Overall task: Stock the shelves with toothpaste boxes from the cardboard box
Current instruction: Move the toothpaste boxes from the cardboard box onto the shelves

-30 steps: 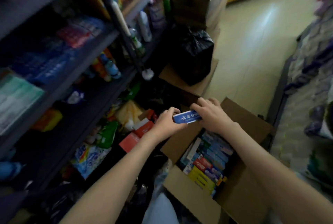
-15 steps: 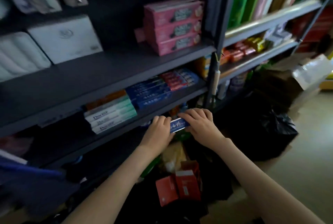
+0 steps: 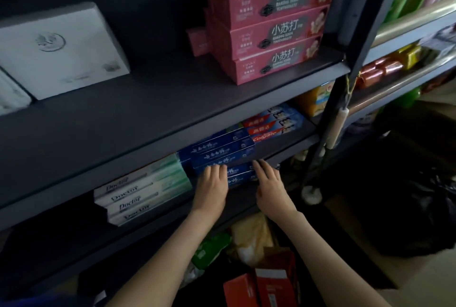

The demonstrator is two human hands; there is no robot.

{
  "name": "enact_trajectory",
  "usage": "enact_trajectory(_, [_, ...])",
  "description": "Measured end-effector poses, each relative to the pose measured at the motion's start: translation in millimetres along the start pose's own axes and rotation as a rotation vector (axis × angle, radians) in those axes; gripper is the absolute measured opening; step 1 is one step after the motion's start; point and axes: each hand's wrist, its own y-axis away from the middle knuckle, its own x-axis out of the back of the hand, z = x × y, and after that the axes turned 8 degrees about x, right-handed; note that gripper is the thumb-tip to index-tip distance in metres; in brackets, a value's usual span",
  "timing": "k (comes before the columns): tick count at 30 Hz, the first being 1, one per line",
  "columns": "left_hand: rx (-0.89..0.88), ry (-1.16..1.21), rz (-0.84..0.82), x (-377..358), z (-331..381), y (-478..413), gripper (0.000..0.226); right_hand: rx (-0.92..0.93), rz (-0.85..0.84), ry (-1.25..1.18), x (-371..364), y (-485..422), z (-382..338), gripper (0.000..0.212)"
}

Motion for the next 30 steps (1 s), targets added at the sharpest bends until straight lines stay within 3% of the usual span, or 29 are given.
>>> enact_trajectory(4, [0.014,0.058,0.112,-33,-6,-22,0.059,0.018,-0.059,-0.153,-20,-20,14,0.075])
enact_trajectory(13, [0.01,0.066,0.325,-57,-1,-44,0.046,-0.018,-0.02,-0.368,-19,-44,23,0.087])
enact_trajectory(16, [-0.025,0.113,0.295,-62,-1,-46,0.061,-0.039,-0.057,-0.406,-14,-47,22,0.089])
enact_trajectory(20, [0.008,0.131,0.24,-59,1,-46,0.059,-0.064,-0.061,-0.455,-15,-48,22,0.092])
enact_trajectory(25, [0.044,0.241,0.221,-50,18,-25,0.056,-0.092,0.172,-0.371,-26,-26,34,0.078])
enact_trajectory(30, [-0.181,0.457,0.201,-63,76,33,0.035,-0.231,0.253,-0.298,-40,43,57,0.059])
